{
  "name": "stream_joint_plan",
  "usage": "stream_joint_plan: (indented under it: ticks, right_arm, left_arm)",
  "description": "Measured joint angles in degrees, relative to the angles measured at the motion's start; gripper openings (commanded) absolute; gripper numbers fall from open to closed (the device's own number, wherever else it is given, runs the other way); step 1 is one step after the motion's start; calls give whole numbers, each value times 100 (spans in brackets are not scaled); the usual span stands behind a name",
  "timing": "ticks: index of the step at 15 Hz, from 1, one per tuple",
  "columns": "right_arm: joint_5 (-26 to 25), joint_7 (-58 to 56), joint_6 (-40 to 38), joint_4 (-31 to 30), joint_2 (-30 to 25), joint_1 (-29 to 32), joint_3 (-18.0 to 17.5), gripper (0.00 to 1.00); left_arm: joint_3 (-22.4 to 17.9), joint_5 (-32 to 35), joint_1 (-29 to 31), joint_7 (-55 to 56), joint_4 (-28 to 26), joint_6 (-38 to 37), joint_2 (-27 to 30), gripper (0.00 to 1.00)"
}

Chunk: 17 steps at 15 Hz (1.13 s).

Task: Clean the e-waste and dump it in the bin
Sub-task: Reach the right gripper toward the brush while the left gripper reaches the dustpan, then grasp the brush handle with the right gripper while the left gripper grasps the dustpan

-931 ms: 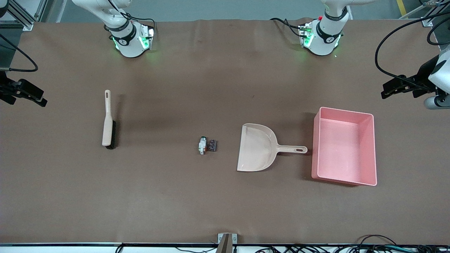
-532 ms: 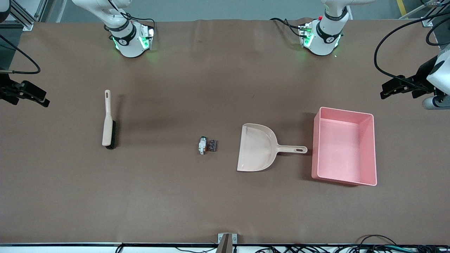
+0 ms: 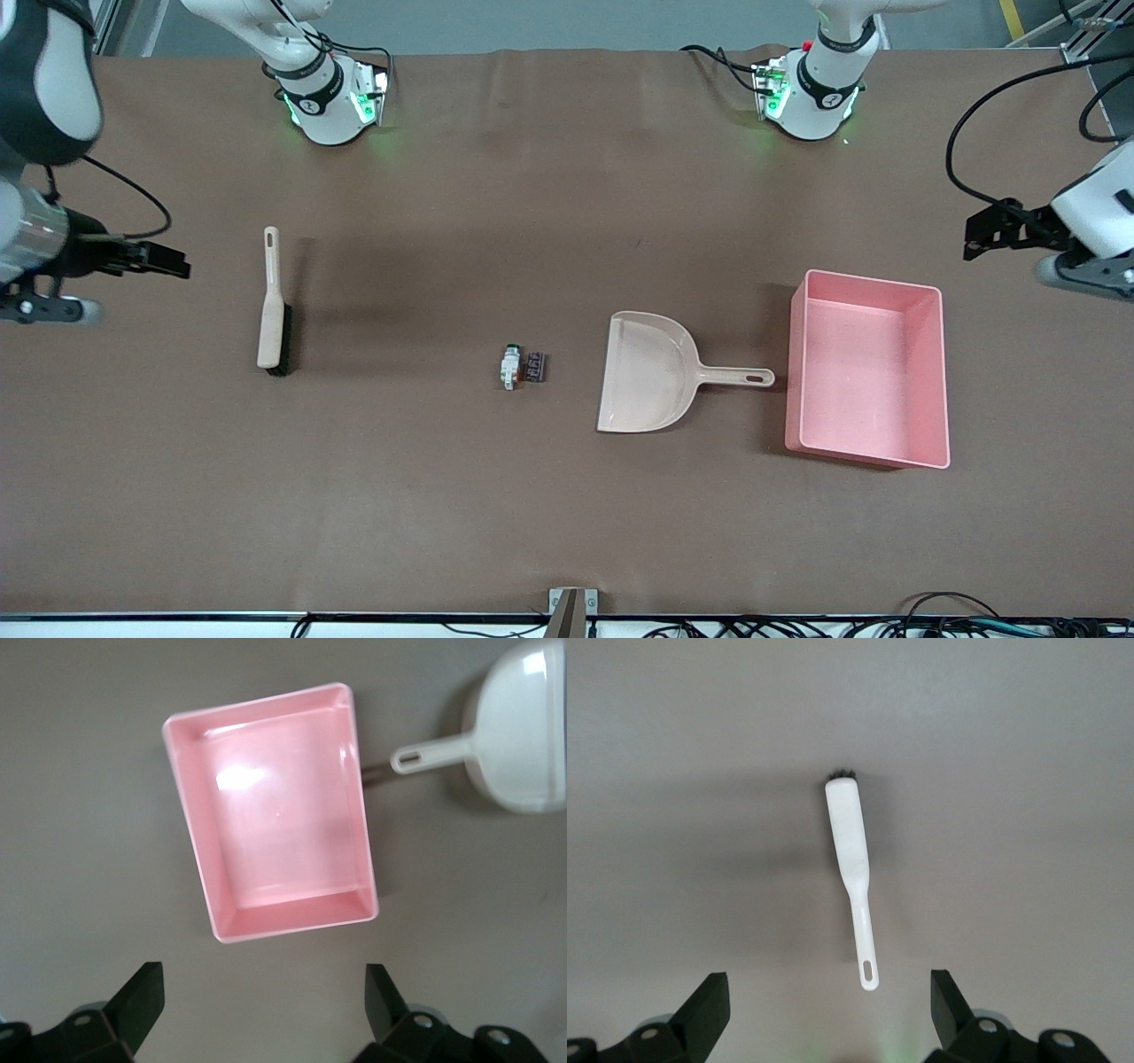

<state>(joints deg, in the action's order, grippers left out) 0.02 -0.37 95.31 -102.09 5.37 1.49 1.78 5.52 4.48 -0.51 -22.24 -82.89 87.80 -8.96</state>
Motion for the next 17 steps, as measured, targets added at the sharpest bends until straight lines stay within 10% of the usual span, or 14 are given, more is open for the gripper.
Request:
stream_joint_plan:
  ticks: [8,17]
  right_arm:
    - [0,-584,2637,-2335,-26,3,-27,100]
    - [0,-1011,4456,-3772,-23,221,0,98]
  left_arm:
    - [259,432,-614,-3111,-5,1153,-1405,99]
    - [321,1234,-1539,-3624,-508,1879,-2010,95]
